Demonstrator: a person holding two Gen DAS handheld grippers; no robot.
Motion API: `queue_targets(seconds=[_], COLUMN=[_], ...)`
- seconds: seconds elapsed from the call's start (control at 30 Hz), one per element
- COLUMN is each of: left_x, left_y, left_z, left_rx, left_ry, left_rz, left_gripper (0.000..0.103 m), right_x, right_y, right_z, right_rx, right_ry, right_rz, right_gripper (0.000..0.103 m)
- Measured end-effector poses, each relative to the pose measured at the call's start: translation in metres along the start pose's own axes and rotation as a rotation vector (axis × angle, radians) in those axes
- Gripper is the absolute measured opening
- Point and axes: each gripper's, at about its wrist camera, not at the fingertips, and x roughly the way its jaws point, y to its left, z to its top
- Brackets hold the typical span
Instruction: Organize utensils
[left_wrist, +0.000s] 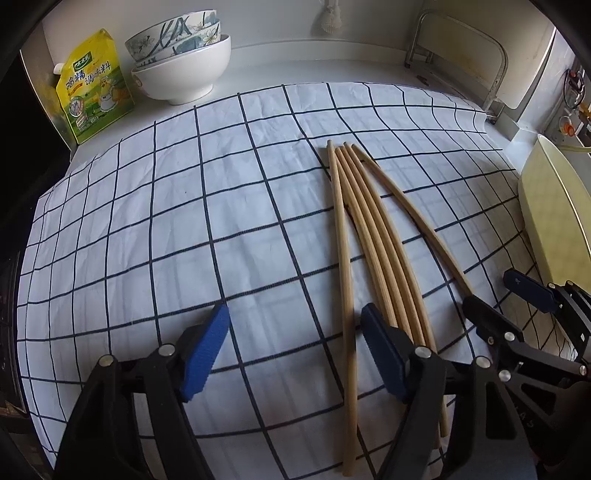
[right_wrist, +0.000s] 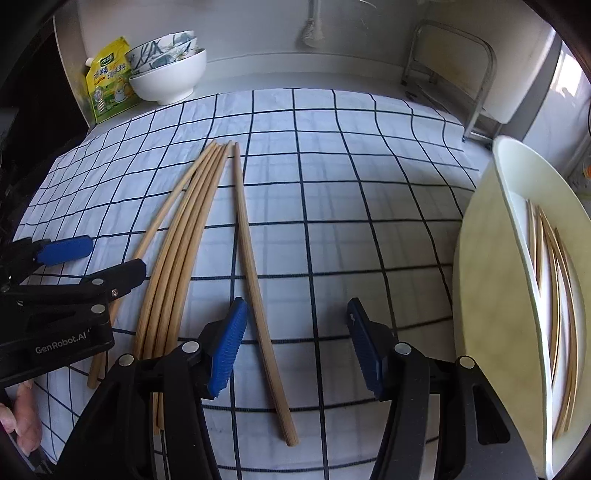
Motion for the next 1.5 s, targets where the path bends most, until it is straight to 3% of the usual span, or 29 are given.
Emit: queue_targets(seconds=[0.07, 0.1, 0.2, 0.27, 0.47, 0.63, 0.93, 1.2, 1.5], left_x=[-0.001, -0.001, -0.003, -0.003, -0.005, -0.021, -0.069, -0.099, -0.103], left_y=[-0.001, -0.002, -0.005, -0.007, -0.002, 0.002, -0.013, -0.087, -0.223], left_z=[0.001, 0.001, 0.003, 0.005, 0.007, 0.008, 0.024, 0.057, 0.085], left_rx=[0.004, 0.007, 0.023, 0.03, 0.022, 0.031, 0.064, 0.148, 0.323], left_ry=[-0.003, -0.005, -0.007, 0.002, 0.049, 0.051, -0.003, -0.073, -0.106], left_rz=[0.002, 0.002, -0.008, -0.021, -0.079, -0.083, -0.094, -0.193, -0.323], left_gripper=[0.058, 0.055, 0.033, 0.008, 0.007, 0.007, 0.007, 0.007, 0.007], right_x=[0.001, 0.002, 0.001, 0.001, -0.001, -0.017, -0.074, -0.117, -0.131], right_y=[0.003, 0.005, 0.016, 0.022, 0.014, 0.003, -0.012, -0.08, -0.199], right_z=[0.001, 0.002, 0.001, 0.002, 0.005, 0.008, 0.018, 0.013, -0.022], right_rx=[-0.015, -0.025, -0.069, -0.09, -0.009, 0.086, 0.117, 0.19, 0.363], right_ry=[-0.006, -0.01, -0.016, -0.016, 0.01, -0.001, -0.082, -0.146, -0.132], right_rz=[0.005, 0.016, 0.037, 0.044, 0.091, 0.148, 0.199, 0.121, -0.033], right_gripper=[0.051, 0.042, 0.019, 0.009, 0.006, 0.006, 0.006, 0.006, 0.006])
